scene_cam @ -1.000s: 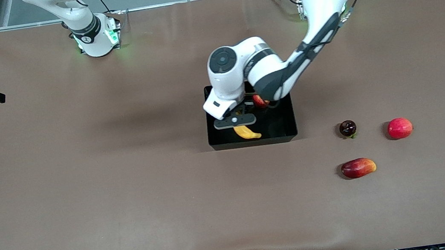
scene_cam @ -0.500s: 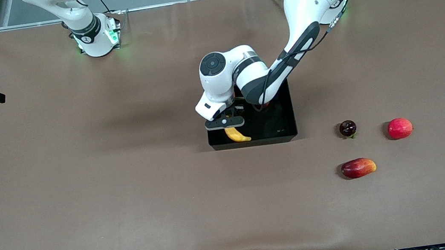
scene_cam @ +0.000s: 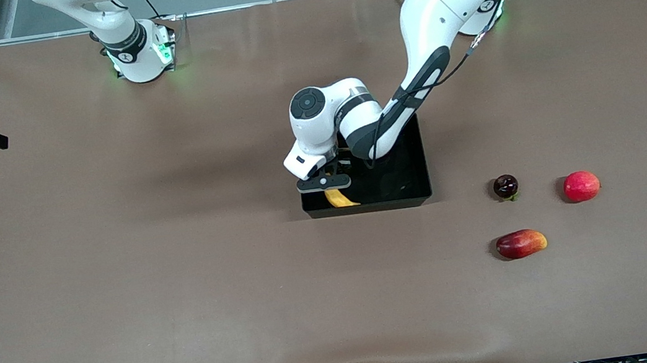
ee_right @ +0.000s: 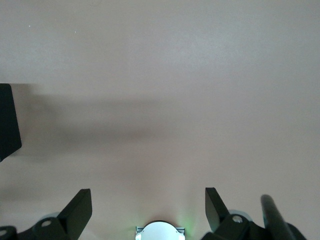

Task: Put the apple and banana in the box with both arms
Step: 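Lower the banana into the box and open the left gripper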

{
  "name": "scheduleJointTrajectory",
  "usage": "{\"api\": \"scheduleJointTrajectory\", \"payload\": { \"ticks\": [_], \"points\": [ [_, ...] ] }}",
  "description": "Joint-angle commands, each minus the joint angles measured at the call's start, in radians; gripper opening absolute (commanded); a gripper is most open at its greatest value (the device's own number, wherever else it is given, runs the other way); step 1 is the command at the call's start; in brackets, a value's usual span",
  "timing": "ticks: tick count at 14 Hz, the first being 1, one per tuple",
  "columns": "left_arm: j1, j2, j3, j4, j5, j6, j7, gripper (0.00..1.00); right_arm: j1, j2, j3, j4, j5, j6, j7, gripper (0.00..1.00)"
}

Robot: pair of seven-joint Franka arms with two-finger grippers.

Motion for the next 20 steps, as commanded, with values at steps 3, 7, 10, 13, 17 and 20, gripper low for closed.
{"api": "scheduleJointTrajectory", "payload": {
  "ticks": [3, 7, 10, 13, 17, 20],
  "points": [
    [-0.012, 0.006, 0.024, 0.015, 0.020, 0.025, -0.037, 0.73, -0.014, 0.002, 0.007, 0.005, 0.008, -0.009, -0.010, 1.00],
    [0.006, -0.024, 0.036, 0.021, 0.023, 0.014, -0.009, 1.00, -0.014, 0.002, 0.007, 0.007, 0.008, 0.000, -0.012, 1.00],
    [0.084, -0.104, 0.035, 0.021, 0.006, -0.061, 0.090, 1.00, -0.018, 0.002, 0.005, 0.009, 0.007, 0.005, -0.013, 1.00],
    [0.184, -0.188, -0.001, 0.018, -0.071, -0.082, 0.210, 1.00, -0.043, 0.004, 0.007, 0.004, 0.007, 0.052, -0.013, 1.00],
    [0.276, -0.283, -0.019, 0.021, -0.154, -0.162, 0.358, 1.00, -0.041, 0.004, 0.007, 0.005, -0.004, 0.054, -0.015, 1.00],
    [0.348, -0.349, -0.019, 0.021, -0.212, -0.217, 0.475, 1.00, -0.041, 0.004, 0.007, 0.004, -0.006, 0.045, -0.015, 1.00]
  ]
}}
